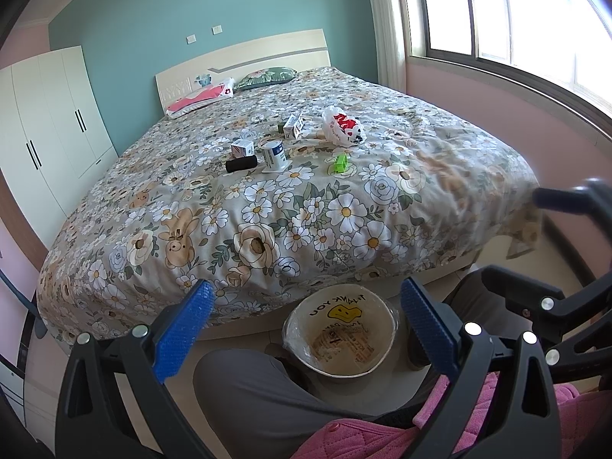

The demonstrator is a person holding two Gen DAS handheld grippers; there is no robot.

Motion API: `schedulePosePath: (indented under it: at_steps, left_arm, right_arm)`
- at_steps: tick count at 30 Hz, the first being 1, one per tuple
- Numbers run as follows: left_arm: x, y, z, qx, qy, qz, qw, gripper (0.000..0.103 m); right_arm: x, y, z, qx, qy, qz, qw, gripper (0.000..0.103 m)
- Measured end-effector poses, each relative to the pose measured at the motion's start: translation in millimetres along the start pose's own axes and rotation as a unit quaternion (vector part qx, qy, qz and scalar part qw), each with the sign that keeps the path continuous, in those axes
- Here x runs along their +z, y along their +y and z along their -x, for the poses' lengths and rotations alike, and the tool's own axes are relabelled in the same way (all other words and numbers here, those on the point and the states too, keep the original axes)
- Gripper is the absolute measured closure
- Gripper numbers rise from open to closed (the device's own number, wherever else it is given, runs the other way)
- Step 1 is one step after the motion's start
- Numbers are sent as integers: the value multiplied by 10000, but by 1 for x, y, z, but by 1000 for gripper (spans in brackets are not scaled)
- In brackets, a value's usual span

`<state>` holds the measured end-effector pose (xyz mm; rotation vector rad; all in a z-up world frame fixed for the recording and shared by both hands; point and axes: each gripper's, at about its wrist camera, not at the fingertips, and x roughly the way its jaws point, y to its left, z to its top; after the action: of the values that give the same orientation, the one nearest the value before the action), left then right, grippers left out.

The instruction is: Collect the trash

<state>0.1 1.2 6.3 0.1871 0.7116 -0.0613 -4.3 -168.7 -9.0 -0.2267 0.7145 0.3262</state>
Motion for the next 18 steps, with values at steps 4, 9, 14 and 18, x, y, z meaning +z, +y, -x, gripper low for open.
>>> schedulePosePath:
  at_steps: [4, 9, 14, 18]
  left_arm:
    - [1, 2, 0, 3, 0, 6, 10000, 4]
    - [4, 5, -2, 4, -2, 4, 10000, 4]
    - [4, 4, -2, 3, -2, 2, 10000, 4]
    - [4, 5, -2, 5, -6, 4, 10000, 4]
  right_arm:
    - [-1, 0, 0, 0, -6, 1, 10000, 5]
    - [-2, 1, 0, 2, -7, -1, 10000, 5]
    - [-2, 1, -1, 2, -7, 0, 10000, 5]
    - [-2, 0, -1, 2, -6, 1, 10000, 5]
